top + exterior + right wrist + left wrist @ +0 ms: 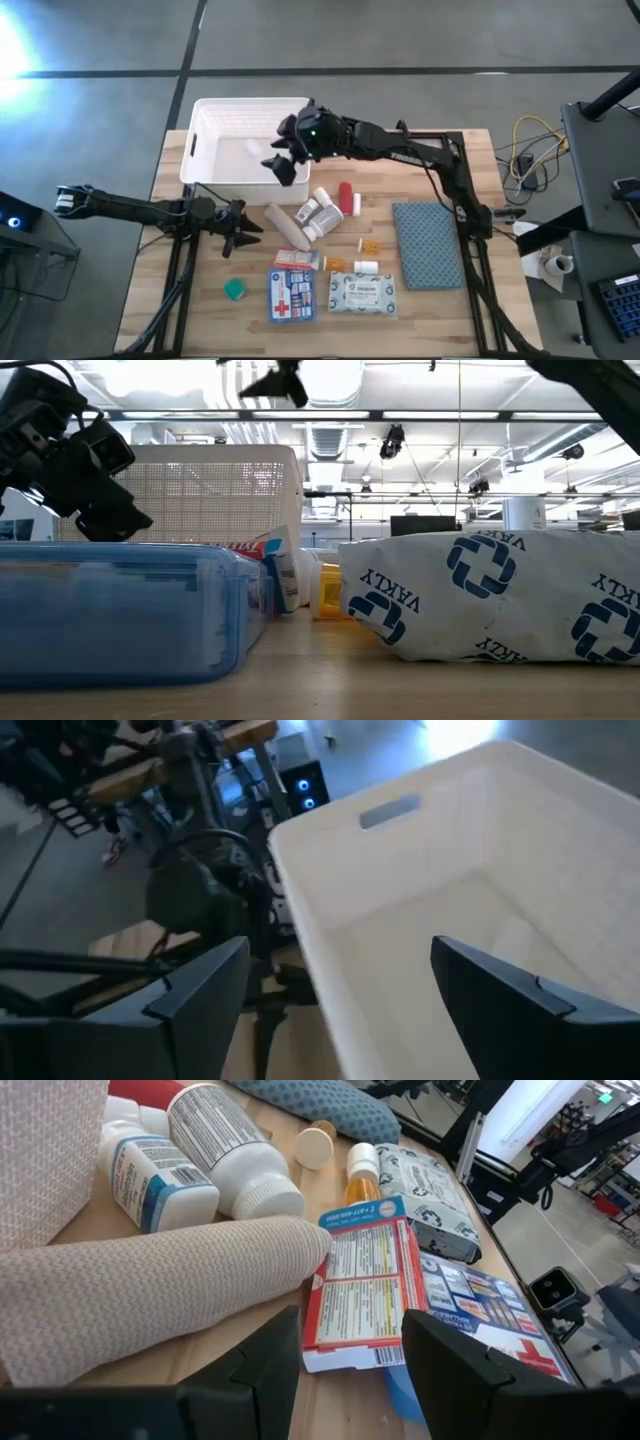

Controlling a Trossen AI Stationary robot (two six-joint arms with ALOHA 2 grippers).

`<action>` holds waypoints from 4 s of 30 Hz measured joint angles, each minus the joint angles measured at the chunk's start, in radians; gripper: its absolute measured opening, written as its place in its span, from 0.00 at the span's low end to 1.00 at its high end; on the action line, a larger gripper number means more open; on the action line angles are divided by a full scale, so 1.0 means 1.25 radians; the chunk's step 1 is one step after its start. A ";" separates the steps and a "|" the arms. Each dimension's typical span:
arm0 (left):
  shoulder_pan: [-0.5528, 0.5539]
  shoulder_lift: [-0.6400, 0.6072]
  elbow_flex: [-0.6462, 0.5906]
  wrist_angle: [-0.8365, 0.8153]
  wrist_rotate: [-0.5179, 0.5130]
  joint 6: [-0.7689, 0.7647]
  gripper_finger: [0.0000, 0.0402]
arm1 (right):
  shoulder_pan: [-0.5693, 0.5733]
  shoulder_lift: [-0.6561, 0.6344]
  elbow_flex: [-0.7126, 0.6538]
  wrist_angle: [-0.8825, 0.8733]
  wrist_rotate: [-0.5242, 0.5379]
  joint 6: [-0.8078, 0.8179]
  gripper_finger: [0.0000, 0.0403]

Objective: Pick & place medical supplies in basket/bin
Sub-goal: Put the green bandage into the white bin

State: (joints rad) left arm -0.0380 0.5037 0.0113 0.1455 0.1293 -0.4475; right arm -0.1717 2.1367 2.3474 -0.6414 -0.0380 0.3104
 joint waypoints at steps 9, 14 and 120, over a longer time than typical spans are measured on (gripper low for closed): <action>0.000 0.000 0.000 0.000 0.000 0.000 0.39 | 0.066 -0.074 0.002 -0.134 0.005 -0.018 0.73; 0.000 0.000 0.014 0.000 0.012 -0.202 0.39 | 0.094 -0.076 0.002 -0.149 0.010 -0.025 0.73; -0.636 0.619 0.663 -0.624 -0.228 -0.330 0.40 | 0.084 -0.043 0.001 -0.300 0.044 -0.173 0.70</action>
State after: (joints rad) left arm -0.8333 1.2772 0.8398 -0.6342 -0.1559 -0.8600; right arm -0.0673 2.0834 2.3486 -1.0161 0.0166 0.0945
